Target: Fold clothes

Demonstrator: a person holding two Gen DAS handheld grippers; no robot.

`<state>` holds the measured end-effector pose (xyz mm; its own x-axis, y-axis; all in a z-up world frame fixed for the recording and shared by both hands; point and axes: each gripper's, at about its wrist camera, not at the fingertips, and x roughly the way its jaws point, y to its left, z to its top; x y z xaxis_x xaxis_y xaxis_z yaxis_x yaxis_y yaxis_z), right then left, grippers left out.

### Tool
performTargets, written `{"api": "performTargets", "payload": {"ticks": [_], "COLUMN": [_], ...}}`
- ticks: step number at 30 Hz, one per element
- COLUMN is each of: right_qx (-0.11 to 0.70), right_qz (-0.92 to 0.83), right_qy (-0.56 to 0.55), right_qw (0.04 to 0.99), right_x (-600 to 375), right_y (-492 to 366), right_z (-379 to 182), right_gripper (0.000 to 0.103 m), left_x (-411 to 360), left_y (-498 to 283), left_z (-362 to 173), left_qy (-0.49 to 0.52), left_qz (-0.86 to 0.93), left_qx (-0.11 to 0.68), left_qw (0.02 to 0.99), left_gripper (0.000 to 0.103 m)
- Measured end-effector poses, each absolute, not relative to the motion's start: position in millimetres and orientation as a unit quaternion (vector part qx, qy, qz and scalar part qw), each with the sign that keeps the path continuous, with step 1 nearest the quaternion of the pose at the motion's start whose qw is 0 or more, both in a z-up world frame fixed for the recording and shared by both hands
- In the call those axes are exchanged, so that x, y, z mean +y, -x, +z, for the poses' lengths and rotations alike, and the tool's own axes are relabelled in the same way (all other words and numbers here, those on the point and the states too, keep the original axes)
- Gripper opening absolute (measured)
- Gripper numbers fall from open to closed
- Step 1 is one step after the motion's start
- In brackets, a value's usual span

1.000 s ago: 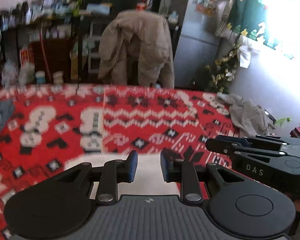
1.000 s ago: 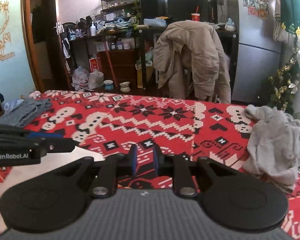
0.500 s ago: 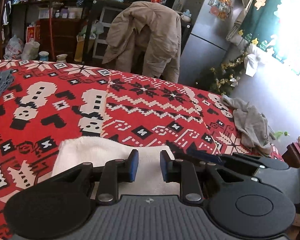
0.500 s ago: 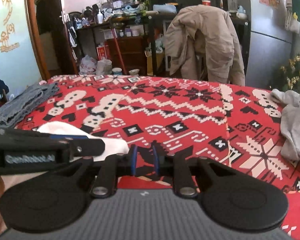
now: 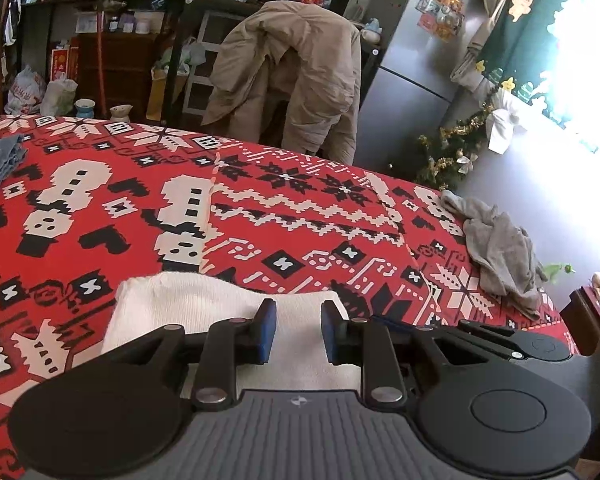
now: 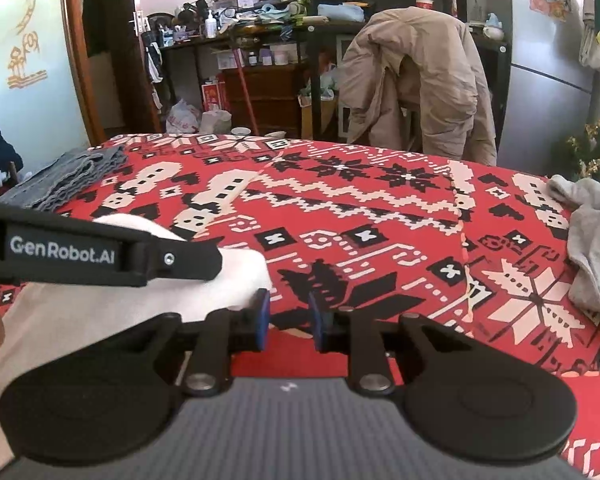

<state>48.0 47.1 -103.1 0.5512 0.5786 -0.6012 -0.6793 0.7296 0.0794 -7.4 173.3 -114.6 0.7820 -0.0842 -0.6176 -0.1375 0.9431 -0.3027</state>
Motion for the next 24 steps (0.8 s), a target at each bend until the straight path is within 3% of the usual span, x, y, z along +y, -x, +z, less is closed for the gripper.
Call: {"api": "performTargets", "payload": {"ticks": [24], "right_qx": [0.295], "right_qz": [0.413], "right_qy": [0.113], "right_qw": [0.854], "right_x": [26], "right_y": [-10], "right_z": [-98], "right_gripper": [0.021], "left_x": [166], "left_y": [21], "left_z": [-113], "left_qy": [0.136], "left_qz": [0.019], "left_qx": [0.319], "left_qw": [0.938], "left_gripper": [0.024]}}
